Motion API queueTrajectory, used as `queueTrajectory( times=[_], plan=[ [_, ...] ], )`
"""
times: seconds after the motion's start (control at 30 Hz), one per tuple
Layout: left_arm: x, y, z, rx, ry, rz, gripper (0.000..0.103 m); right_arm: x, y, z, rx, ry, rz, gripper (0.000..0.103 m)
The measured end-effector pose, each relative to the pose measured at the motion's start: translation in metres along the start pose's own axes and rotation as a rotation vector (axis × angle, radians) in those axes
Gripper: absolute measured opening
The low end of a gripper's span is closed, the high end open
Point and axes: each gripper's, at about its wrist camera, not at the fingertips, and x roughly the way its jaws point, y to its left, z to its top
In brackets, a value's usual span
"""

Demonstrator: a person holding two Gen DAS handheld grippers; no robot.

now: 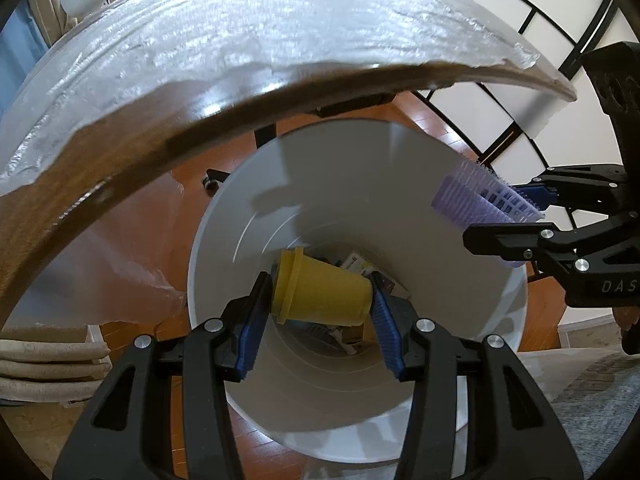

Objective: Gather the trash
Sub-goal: 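Carry the yellow cup in the left gripper over the bin while the right gripper carries the lavender rack, then open the left gripper to drop the yellow cup while the right gripper drops the lavender rack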

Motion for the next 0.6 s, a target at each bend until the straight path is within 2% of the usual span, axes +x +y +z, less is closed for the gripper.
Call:
queueTrajectory(
  times=[0.3, 0.4, 0.43, 0.47, 0.5, 0.6],
  plan=[
    [0.018, -0.002, 0.006, 0.005, 0.025, 0.002, 0.05, 0.015, -0.012, 0.001, 0.0, 0.029, -0.013, 0.042],
    [0.021, -0.001, 0.007, 0.009, 0.035, -0.023, 0.051, 0.023, -0.014, 0.003, 0.005, 0.057, -0.011, 0.044],
    [0.019, -0.002, 0.009, 0.007, 0.041, -0.031, 0.063, 0.026, -0.014, 0.003, 0.011, 0.061, -0.021, 0.055],
    [0.019, -0.002, 0.009, 0.001, 0.041, -0.021, 0.071, 0.026, -0.016, 0.003, 0.02, 0.057, -0.029, 0.063],
    [0.018, -0.001, 0.012, -0.001, 0.033, -0.015, 0.078, 0.026, -0.016, 0.002, 0.024, 0.054, -0.027, 0.063],
    [0.014, -0.001, 0.012, -0.001, 0.034, -0.009, 0.078, 0.02, -0.017, 0.002, 0.026, 0.047, -0.039, 0.065]
  ],
)
